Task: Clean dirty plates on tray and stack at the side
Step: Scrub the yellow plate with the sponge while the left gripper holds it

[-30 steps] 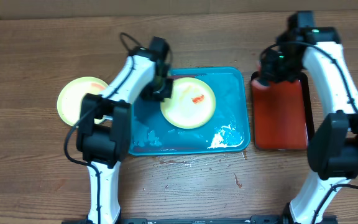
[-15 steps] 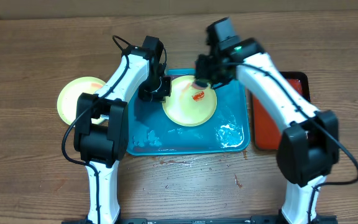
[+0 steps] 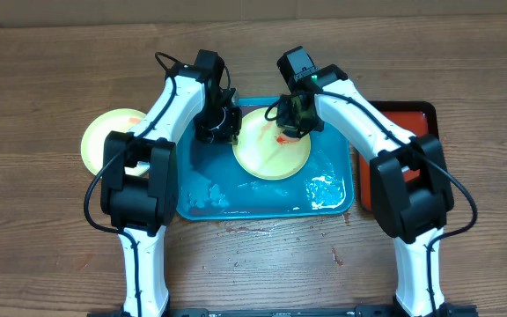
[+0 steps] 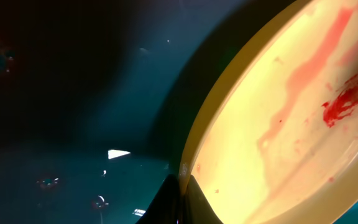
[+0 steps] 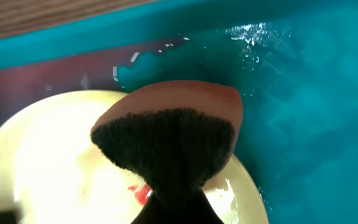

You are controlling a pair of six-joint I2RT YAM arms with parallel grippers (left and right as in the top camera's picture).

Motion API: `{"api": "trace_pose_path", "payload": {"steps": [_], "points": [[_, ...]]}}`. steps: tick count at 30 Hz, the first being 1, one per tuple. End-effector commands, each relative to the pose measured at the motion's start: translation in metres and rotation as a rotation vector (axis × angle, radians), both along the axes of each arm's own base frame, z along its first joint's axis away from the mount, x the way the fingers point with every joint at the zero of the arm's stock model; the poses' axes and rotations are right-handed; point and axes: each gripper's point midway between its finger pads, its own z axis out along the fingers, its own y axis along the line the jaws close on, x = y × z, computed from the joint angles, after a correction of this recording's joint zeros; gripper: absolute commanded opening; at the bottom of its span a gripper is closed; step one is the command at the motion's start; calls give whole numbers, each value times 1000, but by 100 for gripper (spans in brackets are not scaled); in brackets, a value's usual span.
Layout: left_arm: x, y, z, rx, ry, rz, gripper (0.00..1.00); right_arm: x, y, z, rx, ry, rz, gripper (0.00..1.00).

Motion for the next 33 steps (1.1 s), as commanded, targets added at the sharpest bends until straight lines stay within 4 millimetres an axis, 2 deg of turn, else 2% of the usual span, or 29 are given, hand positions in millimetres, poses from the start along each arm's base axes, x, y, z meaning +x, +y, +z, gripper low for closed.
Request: {"api": "trace_pose_path", "payload": {"steps": [1, 4, 9, 11, 12, 13, 17, 20, 22, 24, 27, 30, 33], "points": [[2, -8, 15, -56, -35, -44, 4, -6, -7, -34, -46, 66, -16, 4], [2, -7, 15, -55, -33, -46, 4, -12, -3, -46, -29, 112, -10, 4], [1, -7, 15, -55, -30, -46, 4, -17, 11, -45, 52, 141, 7, 4], [1, -7, 15, -55, -30, -46, 4, -21, 25, -43, 115, 158, 32, 4], [1, -7, 15, -55, -30, -46, 4, -26, 44, -40, 187, 172, 74, 4], [1, -8, 15, -55, -30, -46, 4, -30, 54, -39, 220, 181, 92, 4], [3, -8, 15, -57, -39, -46, 4, -48, 87, -35, 291, 204, 176, 4], [5, -8, 16, -58, -46, -45, 4, -62, 104, -34, 302, 216, 233, 4], [6, -8, 15, -58, -49, -44, 4, -66, 107, -34, 298, 223, 245, 4], [8, -5, 15, -54, -51, -31, 4, -70, 104, -34, 289, 238, 251, 4], [12, 3, 15, -53, -58, -10, 4, -75, 90, -36, 259, 269, 269, 4], [16, 12, 15, -52, -61, 13, 4, -73, 61, -41, 167, 290, 233, 4], [19, 22, 15, -51, -58, 36, 4, -63, 20, -43, 27, 289, 172, 4]]}}
